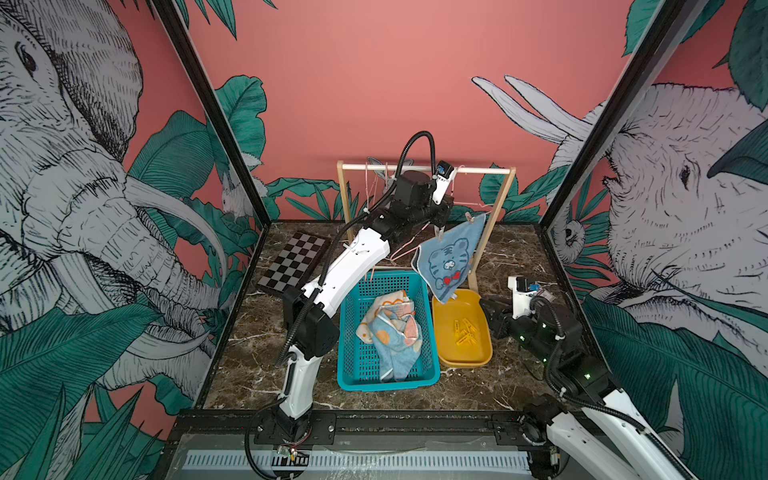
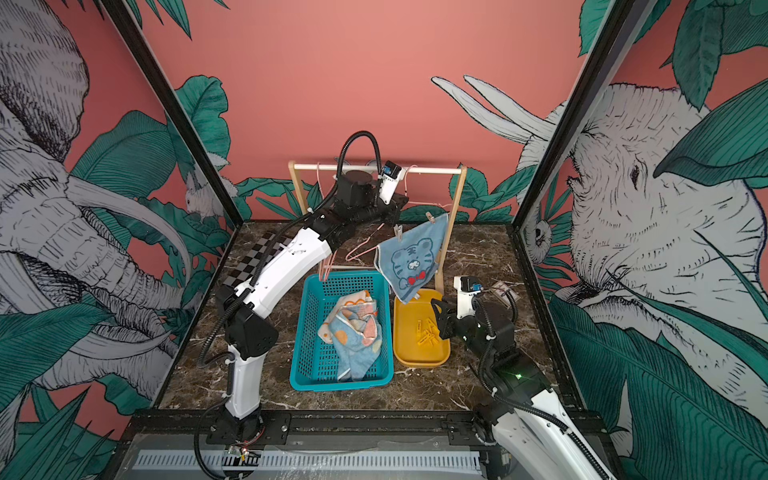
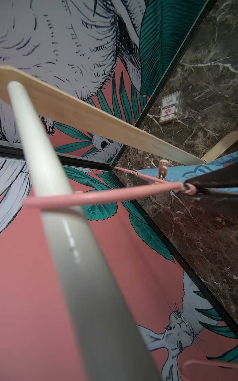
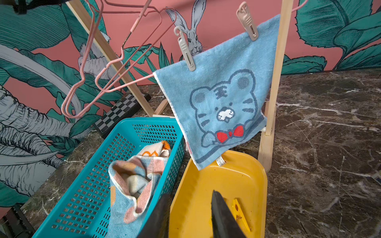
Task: Remove the clothespins securing towels to the hanger
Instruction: Pick up the hanger from the clothesline.
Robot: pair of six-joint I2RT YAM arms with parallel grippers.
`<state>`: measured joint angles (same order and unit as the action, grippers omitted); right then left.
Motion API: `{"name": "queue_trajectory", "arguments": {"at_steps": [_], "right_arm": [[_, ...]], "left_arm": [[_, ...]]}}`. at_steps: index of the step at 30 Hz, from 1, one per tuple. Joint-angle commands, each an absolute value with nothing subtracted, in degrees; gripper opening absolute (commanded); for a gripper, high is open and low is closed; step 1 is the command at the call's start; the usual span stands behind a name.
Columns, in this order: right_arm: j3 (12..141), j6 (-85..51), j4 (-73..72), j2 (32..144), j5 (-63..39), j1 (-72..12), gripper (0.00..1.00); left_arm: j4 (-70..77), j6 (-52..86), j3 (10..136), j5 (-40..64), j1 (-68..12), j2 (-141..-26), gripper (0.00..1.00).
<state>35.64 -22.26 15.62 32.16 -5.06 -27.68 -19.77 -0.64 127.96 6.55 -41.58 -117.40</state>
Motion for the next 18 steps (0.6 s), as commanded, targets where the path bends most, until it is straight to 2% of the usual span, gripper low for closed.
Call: {"name": "queue_trajectory", "arguments": {"at_steps": [1, 18], "right_arm": [[36.0, -21.9, 15.7, 31.6, -4.3, -27.4, 0.33], [38.7, -19.9, 19.6, 30.8, -2.8, -27.4, 0.33]], "left_arm": [[-19.1, 0.3, 126.7, 6.9, -41.3, -113.9, 0.02], [-17.2, -0.4, 125.0, 5.8, -41.4, -106.4, 0.00]]}}
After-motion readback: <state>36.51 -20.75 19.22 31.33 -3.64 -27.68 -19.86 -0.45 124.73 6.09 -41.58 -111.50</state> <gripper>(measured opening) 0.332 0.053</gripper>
